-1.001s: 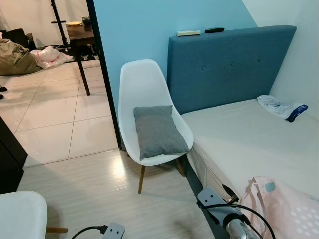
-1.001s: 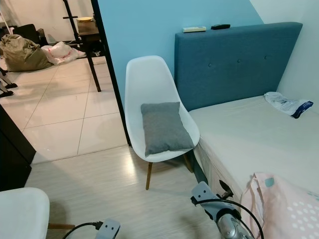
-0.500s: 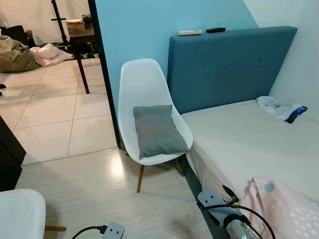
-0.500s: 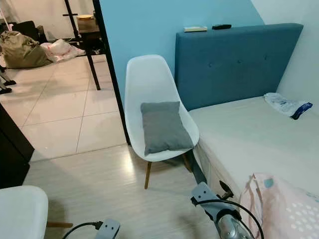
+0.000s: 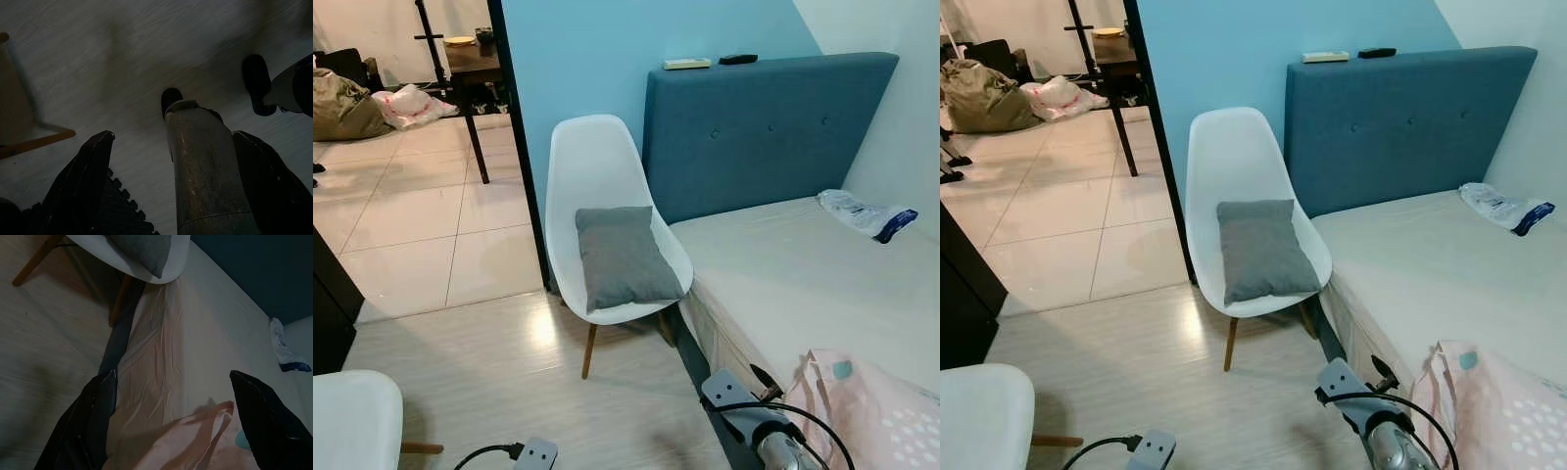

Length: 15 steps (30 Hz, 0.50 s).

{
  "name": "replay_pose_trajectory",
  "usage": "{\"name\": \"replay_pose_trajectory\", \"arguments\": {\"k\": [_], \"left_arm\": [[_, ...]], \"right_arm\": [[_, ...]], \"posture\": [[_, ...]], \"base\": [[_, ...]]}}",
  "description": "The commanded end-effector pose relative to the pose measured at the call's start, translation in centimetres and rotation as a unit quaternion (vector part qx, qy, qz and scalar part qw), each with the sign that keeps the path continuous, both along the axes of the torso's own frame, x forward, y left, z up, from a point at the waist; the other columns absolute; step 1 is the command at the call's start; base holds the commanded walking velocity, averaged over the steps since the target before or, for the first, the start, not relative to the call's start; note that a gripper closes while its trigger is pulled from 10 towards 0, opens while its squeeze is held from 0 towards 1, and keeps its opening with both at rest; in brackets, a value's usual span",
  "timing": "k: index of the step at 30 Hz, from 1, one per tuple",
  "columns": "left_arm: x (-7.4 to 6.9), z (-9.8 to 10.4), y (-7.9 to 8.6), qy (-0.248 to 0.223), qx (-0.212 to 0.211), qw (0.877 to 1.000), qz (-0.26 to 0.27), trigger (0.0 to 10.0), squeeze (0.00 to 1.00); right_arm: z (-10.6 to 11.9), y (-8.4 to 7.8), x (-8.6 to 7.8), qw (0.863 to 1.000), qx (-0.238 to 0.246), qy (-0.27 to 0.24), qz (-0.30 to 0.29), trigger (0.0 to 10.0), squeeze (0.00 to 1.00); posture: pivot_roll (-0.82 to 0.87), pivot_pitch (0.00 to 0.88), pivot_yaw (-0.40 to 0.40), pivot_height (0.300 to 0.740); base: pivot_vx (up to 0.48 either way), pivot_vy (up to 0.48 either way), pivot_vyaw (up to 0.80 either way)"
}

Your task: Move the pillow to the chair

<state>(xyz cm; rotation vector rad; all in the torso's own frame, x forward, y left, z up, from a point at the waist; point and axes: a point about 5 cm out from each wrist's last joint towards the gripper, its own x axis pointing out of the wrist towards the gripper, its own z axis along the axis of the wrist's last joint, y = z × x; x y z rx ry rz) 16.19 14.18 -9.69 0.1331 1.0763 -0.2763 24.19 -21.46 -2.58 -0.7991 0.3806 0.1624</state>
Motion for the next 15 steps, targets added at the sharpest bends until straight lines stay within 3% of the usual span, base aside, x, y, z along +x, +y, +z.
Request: {"name": "replay_pose_trajectory", "arguments": {"k": [1, 15], "left_arm": [[-0.2, -0.09, 0.09, 0.005, 0.002, 1.0, 0.006, 10.0, 0.0], [-0.18, -0.08, 0.21, 0.005, 0.003, 1.0, 0.003, 10.0, 0.0]], "right_arm": [[-0.05, 0.02, -0.12, 1.0, 0.006, -0.002, -0.004, 10.0, 0.0], [-0.1, 0.08, -0.19, 1.0, 0.006, -0.002, -0.004, 10.0, 0.0]], "posture": [[-0.01, 0.0, -0.034, 0.74], [-0.02, 0.0, -0.027, 0.74]], "base": [[0.0, 0.0, 0.0], [0.0, 0.0, 0.0]]}}
